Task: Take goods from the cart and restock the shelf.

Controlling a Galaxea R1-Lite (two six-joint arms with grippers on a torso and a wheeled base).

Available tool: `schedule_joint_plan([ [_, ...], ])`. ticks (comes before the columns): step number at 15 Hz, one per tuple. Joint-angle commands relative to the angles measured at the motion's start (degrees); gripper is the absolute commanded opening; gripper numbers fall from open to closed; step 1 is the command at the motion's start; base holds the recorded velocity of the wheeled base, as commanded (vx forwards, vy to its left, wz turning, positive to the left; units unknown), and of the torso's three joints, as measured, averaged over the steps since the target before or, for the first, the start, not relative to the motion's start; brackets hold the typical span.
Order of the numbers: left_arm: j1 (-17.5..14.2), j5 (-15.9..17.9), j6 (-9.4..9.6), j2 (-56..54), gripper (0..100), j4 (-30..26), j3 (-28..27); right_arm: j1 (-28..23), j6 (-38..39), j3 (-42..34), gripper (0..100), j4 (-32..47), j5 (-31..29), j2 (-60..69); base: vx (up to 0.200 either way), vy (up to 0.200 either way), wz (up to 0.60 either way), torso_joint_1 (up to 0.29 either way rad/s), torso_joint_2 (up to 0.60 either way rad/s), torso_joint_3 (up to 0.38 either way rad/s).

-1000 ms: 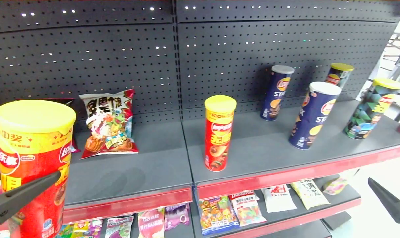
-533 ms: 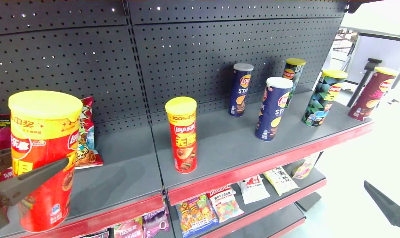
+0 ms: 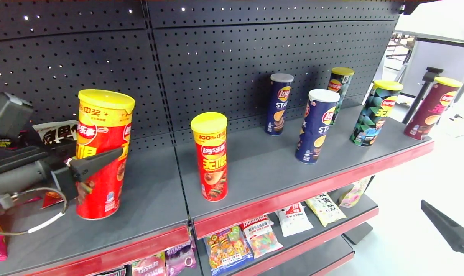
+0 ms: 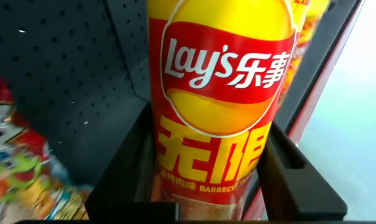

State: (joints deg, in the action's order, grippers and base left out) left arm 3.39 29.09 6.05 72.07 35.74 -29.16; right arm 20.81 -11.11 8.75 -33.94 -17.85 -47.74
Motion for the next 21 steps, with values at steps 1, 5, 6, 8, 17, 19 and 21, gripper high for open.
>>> schedule_joint_plan([
  [1, 1.97, 0.44, -2.09, 9.23, 0, 4.25, 0.16, 0.02, 1.09, -1.11, 100, 0.01, 2.20, 0.98, 0.000, 0.000, 0.00, 0.000, 0.00, 0.000],
  [5, 2.15, 4.75, -2.44, 16.70, 0, 13.30, -0.11, -0.07, 0.82, -6.03, 100, 0.19, 7.30, 8.98, 0.000, 0.000, 0.00, 0.000, 0.00, 0.000],
  [6, 2.15, 4.84, -2.44, 18.46, 0, 15.50, 0.07, -0.86, 0.82, -6.56, 100, 0.19, 6.16, 9.77, 0.000, 0.000, 0.00, 0.000, 0.00, 0.000],
  [8, 2.15, 5.10, -4.11, 20.92, 0, 17.26, -0.64, -7.71, 1.61, -8.58, 100, 0.36, 3.52, 10.74, 0.000, 0.000, 0.00, 0.000, 0.00, 0.000],
  [17, 3.03, 5.81, -8.77, 27.25, 0, 29.56, -0.72, -12.81, 5.83, -7.26, 100, 33.41, 3.96, 35.61, 0.000, 0.000, 0.00, 0.000, 0.00, 0.000],
  [19, 3.11, 5.81, -8.77, 28.30, 0, 30.70, -0.90, -15.27, 5.83, -7.17, 100, 33.50, 3.26, 34.73, 0.000, 0.000, 0.00, 0.000, 0.00, 0.000],
  [21, 3.20, 5.81, -8.77, 30.59, 0, 33.51, -1.34, -23.27, 5.74, -7.17, 100, 33.67, 2.73, 32.27, 0.000, 0.000, 0.00, 0.000, 0.00, 0.000],
])
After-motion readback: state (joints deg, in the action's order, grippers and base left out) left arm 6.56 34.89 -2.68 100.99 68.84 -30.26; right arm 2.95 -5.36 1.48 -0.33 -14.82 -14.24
